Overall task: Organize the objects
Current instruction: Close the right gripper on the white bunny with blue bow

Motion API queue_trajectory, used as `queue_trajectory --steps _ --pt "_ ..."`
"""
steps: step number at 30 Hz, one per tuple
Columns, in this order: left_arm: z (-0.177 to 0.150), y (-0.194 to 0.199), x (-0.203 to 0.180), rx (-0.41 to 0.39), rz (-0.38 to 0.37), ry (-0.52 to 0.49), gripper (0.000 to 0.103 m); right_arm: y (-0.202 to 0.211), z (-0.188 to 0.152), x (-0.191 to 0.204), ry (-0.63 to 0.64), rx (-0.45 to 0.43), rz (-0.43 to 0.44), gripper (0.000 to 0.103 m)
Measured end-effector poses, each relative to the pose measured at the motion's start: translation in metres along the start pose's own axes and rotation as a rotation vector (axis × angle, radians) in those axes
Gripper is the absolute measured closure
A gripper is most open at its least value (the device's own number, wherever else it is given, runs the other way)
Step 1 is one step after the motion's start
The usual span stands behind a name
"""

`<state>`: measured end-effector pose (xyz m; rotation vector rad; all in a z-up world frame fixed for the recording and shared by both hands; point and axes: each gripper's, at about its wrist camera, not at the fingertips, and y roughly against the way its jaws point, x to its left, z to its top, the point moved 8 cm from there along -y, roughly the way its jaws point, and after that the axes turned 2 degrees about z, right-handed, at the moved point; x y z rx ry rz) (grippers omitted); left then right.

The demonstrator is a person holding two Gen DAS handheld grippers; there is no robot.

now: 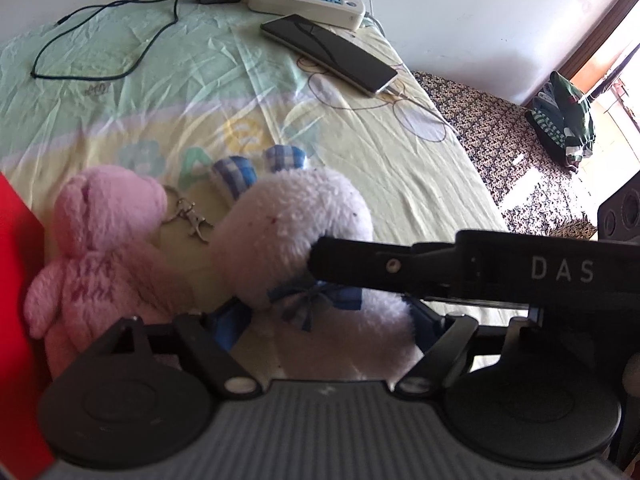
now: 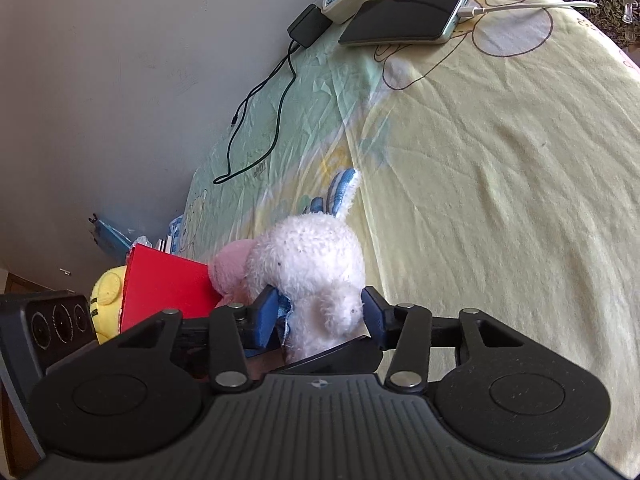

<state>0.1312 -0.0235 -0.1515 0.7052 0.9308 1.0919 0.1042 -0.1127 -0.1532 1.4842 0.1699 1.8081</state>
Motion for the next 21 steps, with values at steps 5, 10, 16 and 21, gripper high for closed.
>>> queue_trajectory --steps 5,10,16,21 --pt "-0.008 0.005 -0.01 0.003 -0.016 -0.016 0.028 0.009 -0.007 -0.002 0.009 -0.008 -0.013 0.061" --pt "-0.025 0.017 -0.023 0.0 -0.024 -0.033 0.03 0.022 -0.021 -0.005 0.003 -0.005 -0.006 0.064" --pt "-0.062 0.029 -0.038 0.025 -0.032 -0.058 0.03 0.039 -0.053 -0.013 -0.014 0.029 -0.003 0.064" --pt "-0.086 0.035 -0.041 0.036 -0.029 -0.065 0.029 0.045 -0.078 -0.012 0.024 0.067 -0.013 0.057"
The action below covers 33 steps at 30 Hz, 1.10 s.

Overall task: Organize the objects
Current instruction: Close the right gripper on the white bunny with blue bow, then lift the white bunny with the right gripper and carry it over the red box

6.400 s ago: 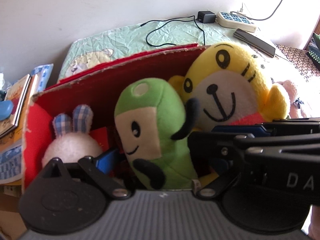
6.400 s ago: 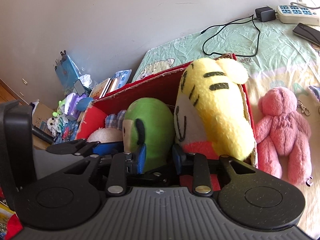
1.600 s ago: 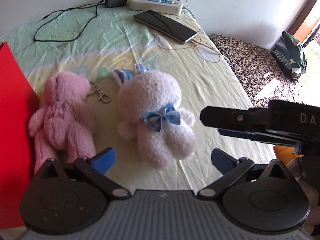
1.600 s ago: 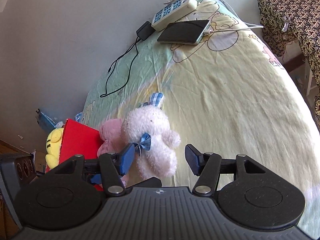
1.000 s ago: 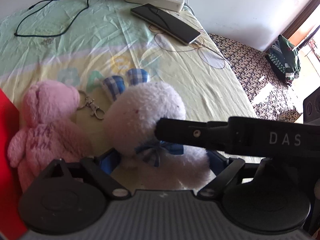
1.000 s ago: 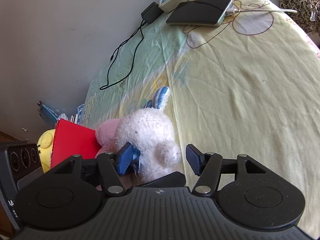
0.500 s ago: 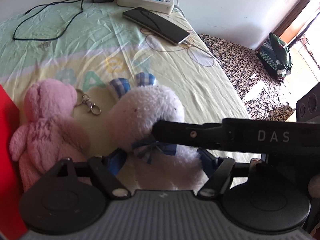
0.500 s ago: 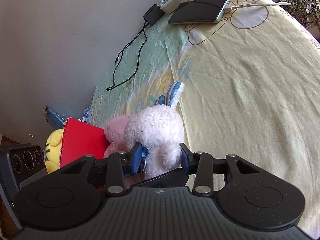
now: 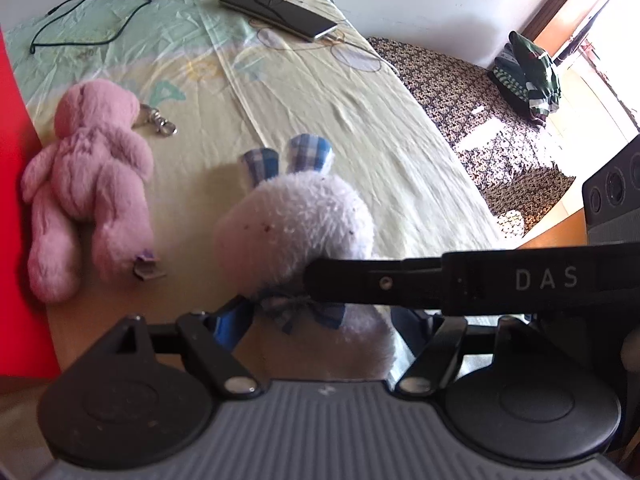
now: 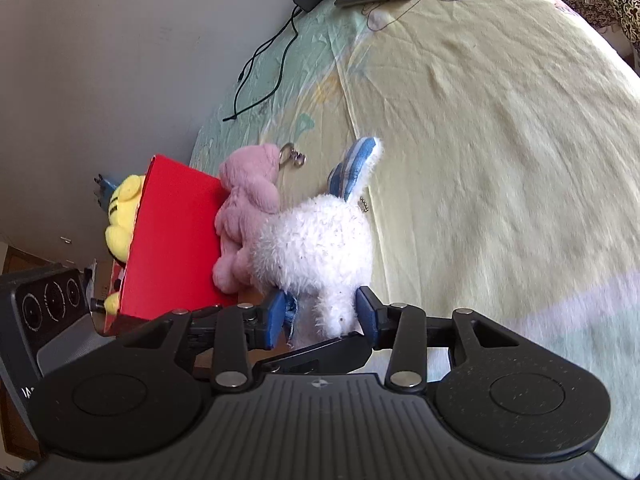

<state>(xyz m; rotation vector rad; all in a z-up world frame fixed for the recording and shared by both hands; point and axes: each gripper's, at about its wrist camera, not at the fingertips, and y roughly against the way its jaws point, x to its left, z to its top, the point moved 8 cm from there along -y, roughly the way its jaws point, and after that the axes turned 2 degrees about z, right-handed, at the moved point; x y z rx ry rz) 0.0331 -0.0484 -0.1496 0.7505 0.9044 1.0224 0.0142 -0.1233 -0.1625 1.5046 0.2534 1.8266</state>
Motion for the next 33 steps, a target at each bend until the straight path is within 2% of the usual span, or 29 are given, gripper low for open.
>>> queue_trajectory --steps 2,4,7,9,13,21,33 --pt "0.0 -0.002 0.002 -0.005 0.014 0.002 0.021 -0.003 -0.001 0.0 0.004 -0.008 -0.004 0.055" --pt "0.005 -0.005 0.004 -0.014 0.027 0.001 0.017 -0.009 0.003 0.0 -0.009 -0.009 0.0 0.049" --pt "0.01 -0.012 0.007 -0.017 0.043 0.01 0.018 -0.016 0.004 -0.003 -0.026 0.004 0.001 0.043" --pt "0.011 -0.011 0.008 -0.028 0.041 0.014 0.019 -0.016 0.006 -0.003 -0.022 -0.001 -0.002 0.045" --pt "0.011 0.0 0.006 -0.049 0.01 0.037 0.026 -0.009 0.006 -0.002 -0.033 -0.005 0.019 0.057" --pt "0.004 0.029 -0.006 -0.091 0.016 0.027 0.029 0.009 -0.002 0.015 0.017 -0.005 0.053 0.058" --pt "-0.012 0.102 -0.009 -0.214 0.091 -0.005 0.029 0.024 -0.023 0.072 0.11 -0.003 0.155 0.058"
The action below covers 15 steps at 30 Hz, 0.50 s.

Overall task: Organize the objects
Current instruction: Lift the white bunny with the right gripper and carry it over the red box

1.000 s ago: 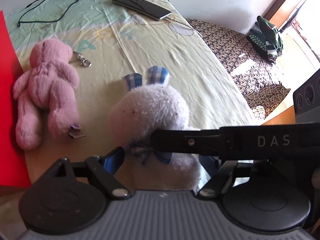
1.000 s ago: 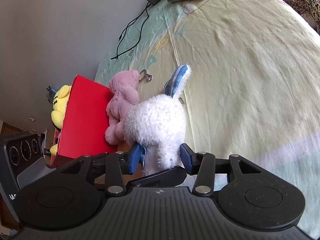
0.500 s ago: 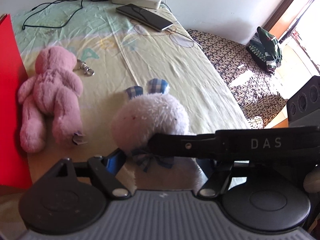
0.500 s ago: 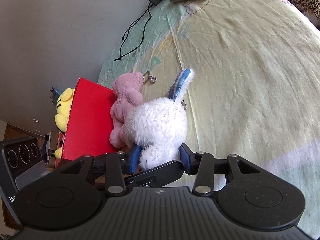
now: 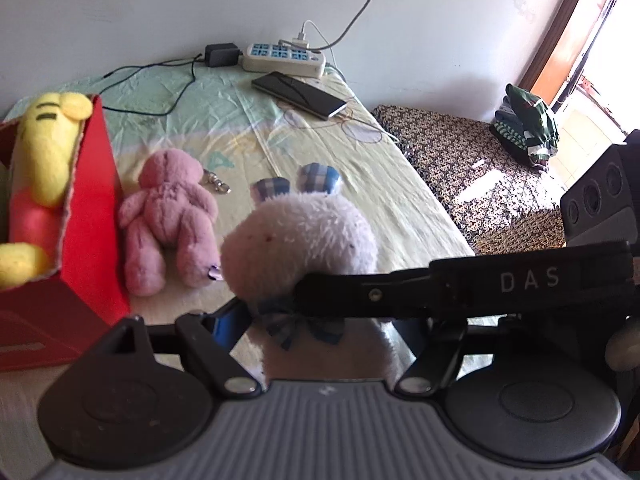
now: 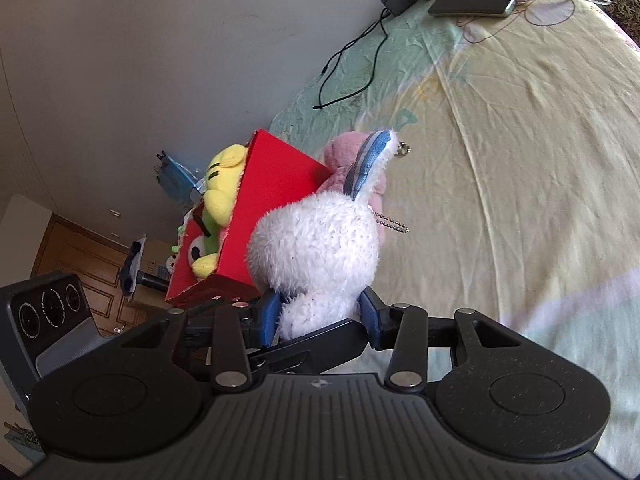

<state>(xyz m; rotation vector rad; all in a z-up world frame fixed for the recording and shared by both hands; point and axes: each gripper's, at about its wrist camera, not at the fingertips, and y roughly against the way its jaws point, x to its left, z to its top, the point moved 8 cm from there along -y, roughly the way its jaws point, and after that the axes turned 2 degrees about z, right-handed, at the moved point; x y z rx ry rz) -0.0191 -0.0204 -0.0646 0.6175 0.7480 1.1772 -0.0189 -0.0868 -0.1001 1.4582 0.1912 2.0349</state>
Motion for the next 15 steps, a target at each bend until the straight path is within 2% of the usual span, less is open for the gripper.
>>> queue_trajectory --steps 9,15 --pt "0.003 0.049 0.015 -0.086 0.002 -0.059 0.029 -0.005 -0.008 0.049 0.073 -0.019 0.018 0.058" --pt "0.008 0.081 0.047 -0.124 -0.023 -0.122 0.029 -0.026 -0.015 0.084 0.073 -0.075 0.014 0.058"
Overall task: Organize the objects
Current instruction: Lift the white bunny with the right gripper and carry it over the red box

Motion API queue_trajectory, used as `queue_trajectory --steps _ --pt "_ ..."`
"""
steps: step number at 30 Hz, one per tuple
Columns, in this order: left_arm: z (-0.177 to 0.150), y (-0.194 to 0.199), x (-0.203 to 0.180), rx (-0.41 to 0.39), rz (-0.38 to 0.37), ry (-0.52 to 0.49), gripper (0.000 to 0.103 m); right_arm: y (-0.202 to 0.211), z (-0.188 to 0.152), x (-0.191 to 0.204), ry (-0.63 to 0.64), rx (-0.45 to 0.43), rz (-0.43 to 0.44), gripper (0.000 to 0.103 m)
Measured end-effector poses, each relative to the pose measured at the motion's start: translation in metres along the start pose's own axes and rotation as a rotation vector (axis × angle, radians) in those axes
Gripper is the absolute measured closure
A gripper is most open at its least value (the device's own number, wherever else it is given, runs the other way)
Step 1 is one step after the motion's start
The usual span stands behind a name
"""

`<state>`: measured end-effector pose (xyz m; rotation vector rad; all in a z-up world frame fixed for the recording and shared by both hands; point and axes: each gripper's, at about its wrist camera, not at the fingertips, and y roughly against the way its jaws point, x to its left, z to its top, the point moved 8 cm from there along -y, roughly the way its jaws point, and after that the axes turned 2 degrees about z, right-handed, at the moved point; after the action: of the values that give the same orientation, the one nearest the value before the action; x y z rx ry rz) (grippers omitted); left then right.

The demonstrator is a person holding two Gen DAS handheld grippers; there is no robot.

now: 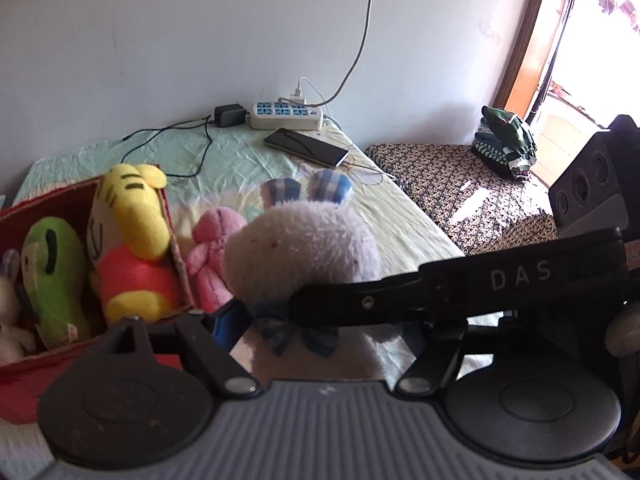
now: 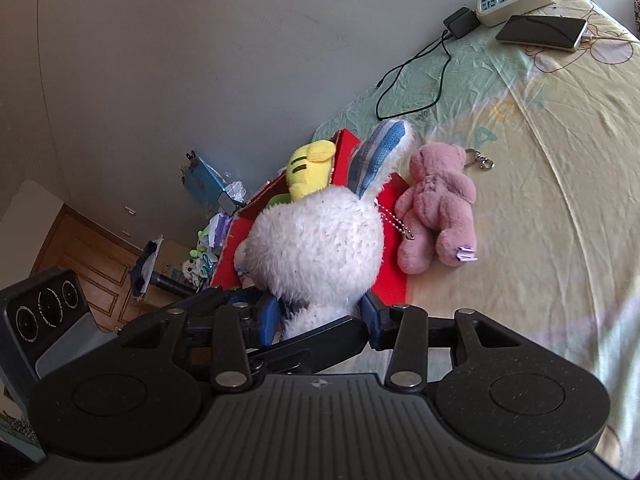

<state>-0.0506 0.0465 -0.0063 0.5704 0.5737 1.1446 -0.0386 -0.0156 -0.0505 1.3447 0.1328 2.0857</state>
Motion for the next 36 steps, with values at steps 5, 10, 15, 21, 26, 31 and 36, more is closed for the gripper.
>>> queue_trajectory --steps 5,10,15,21,26,31,36 --pt "0.004 0.032 0.037 -0.054 -0.018 -0.016 0.029 -0.026 -0.002 0.037 0.024 -0.04 -0.002 0.058" --pt "0.007 0.06 0.077 -0.106 -0.009 -0.032 0.029 -0.057 -0.002 0.072 0.055 -0.069 0.01 0.058" --pt "0.008 0.084 0.121 -0.144 0.036 -0.018 0.029 -0.094 -0.001 0.102 0.105 -0.066 0.041 0.058" --pt "0.007 0.1 0.171 -0.17 0.115 0.031 0.029 -0.142 0.003 0.131 0.166 -0.018 0.09 0.058" --pt "0.001 0.094 0.208 -0.155 0.156 0.085 0.029 -0.176 0.002 0.139 0.212 0.041 0.096 0.058" --pt "-0.008 0.071 0.231 -0.104 0.157 0.142 0.029 -0.203 0.0 0.13 0.222 0.101 0.07 0.058" --pt "-0.016 0.042 0.242 -0.047 0.149 0.167 0.029 -0.219 -0.001 0.113 0.158 0.148 0.056 0.058"
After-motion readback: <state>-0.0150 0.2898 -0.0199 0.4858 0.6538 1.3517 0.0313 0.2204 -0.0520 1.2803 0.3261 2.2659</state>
